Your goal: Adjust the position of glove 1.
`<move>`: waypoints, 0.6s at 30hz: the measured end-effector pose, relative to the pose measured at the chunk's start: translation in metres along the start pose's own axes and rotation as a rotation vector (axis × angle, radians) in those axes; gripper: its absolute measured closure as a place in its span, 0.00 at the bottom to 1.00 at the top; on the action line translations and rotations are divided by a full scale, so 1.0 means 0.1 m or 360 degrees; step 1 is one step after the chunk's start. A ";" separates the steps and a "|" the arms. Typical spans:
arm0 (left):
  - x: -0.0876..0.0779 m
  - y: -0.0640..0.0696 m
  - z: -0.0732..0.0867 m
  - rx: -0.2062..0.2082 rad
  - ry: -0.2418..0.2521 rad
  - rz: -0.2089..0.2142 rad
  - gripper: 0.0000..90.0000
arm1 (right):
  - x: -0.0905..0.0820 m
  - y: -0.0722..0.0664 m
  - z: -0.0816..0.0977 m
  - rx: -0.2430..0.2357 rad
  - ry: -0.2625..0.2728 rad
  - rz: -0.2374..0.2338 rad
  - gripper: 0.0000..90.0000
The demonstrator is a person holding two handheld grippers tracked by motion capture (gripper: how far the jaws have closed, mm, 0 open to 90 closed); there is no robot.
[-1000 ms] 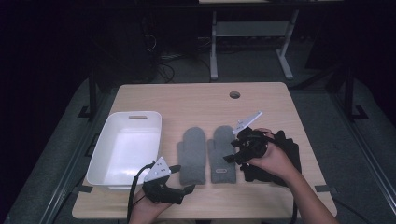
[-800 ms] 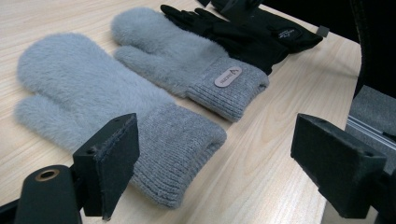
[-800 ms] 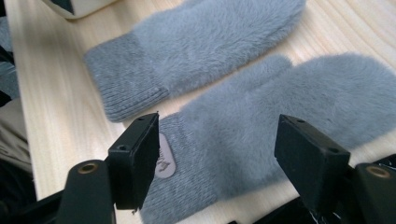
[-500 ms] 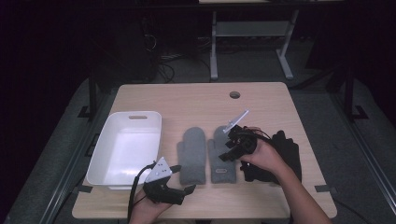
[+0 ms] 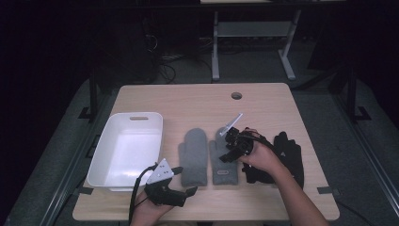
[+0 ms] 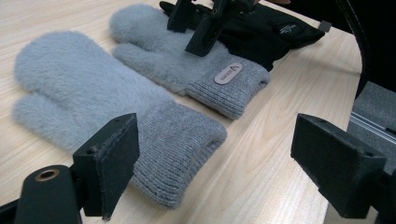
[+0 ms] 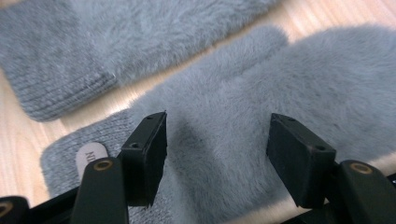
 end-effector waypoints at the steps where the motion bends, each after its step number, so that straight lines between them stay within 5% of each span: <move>1: 0.00 0.00 0.00 0.0000 0.0000 0.0000 0.17 | 0.02 0.00 0.01 -0.0004 -0.0016 0.0001 0.42; 6: 0.01 0.01 0.00 0.0002 0.0004 0.0004 0.17 | 0.12 -0.01 0.04 -0.0022 -0.0092 0.0007 0.43; 18: 0.03 0.03 0.01 0.0006 -0.0005 0.0008 0.17 | 0.17 -0.02 0.08 0.0002 -0.0129 0.0028 0.54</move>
Point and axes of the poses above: each handheld gripper's, and its own axes: x roughly forward along the jaws, z roughly out of its underside, y roughly to its right, the point moved 6 cm from there along x, roughly forward along the jaws, and after that the axes turned 11 degrees about -x, right-handed, at the moved point
